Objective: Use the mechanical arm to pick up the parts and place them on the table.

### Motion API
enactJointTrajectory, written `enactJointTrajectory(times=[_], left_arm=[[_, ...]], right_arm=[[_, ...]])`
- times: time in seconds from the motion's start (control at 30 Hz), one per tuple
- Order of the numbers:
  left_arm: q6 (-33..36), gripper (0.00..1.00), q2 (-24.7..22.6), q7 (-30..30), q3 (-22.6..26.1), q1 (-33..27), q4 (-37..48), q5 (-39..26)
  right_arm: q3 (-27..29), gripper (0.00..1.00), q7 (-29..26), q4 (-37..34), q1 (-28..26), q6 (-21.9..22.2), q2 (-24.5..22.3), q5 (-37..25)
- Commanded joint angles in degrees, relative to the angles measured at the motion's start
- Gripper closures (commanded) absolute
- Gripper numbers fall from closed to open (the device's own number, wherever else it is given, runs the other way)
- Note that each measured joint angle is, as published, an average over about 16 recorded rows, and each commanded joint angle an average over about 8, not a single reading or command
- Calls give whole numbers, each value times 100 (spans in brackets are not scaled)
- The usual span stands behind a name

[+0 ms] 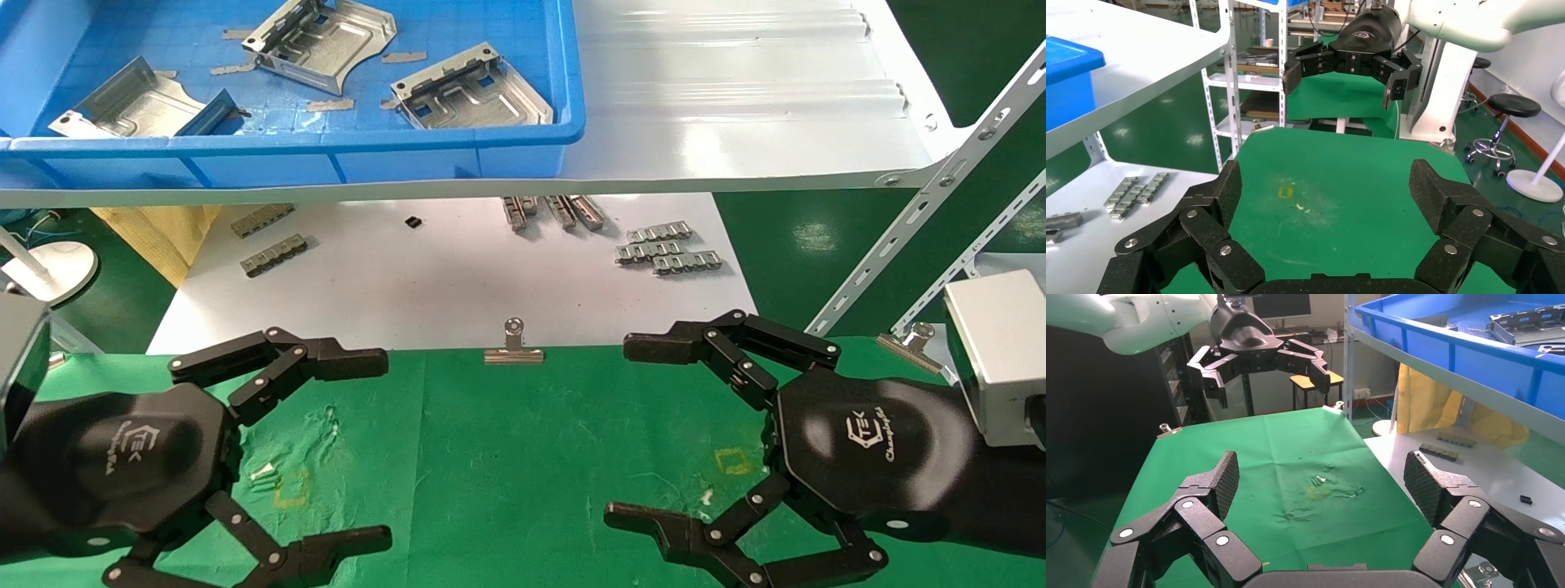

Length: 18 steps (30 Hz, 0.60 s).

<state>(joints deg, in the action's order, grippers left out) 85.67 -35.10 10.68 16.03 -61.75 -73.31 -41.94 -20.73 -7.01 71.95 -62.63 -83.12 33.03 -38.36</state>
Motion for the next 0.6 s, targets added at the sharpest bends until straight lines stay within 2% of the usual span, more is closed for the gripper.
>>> enactJointTrajectory(times=[0.03, 0.6], left_arm=[[0, 0, 0, 0, 0, 0, 0, 0], [0, 0, 0, 0, 0, 0, 0, 0]], right_arm=[[0, 0, 0, 0, 0, 0, 0, 0], [0, 0, 0, 0, 0, 0, 0, 0]])
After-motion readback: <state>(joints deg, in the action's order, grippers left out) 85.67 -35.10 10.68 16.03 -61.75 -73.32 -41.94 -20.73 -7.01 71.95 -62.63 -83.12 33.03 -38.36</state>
